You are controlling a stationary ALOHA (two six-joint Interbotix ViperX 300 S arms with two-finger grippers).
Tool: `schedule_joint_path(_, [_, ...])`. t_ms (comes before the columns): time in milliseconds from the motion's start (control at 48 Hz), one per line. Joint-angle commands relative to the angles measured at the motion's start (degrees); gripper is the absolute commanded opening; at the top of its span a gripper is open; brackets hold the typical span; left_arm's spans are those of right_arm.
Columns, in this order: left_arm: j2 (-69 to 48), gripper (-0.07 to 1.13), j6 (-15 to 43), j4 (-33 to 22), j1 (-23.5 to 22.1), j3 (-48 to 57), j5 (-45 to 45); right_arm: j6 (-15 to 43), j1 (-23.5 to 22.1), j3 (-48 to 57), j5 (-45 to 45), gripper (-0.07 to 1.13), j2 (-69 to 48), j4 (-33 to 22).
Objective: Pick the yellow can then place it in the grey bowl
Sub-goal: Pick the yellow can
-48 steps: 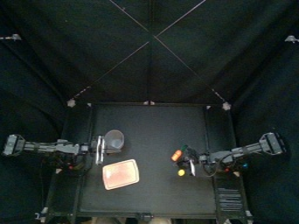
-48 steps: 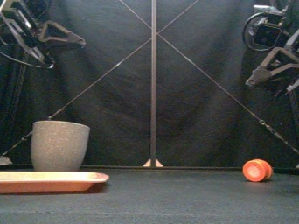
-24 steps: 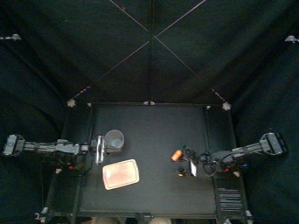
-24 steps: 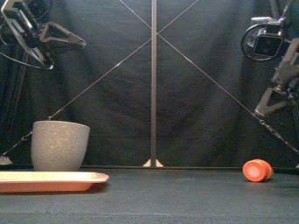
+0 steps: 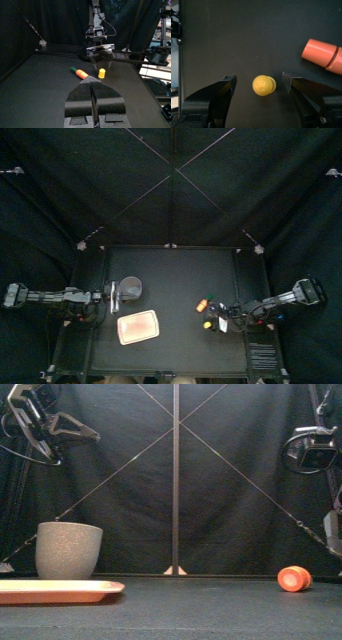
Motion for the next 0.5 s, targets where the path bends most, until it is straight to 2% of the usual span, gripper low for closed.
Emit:
schedule_joint_path(21, [0.2, 0.05, 0.0, -0.2, 0.3, -0.9, -0.5, 0.3, 0.4, -0.9, 0.1, 1.05, 1.9, -0.3])
schedule_joint_path(500, [0.2, 0.05, 0.0, -0.2, 0.4, -0.4, -0.5, 0.3, 1.6, -3.9, 1.1, 1.0, 10.6, -0.1])
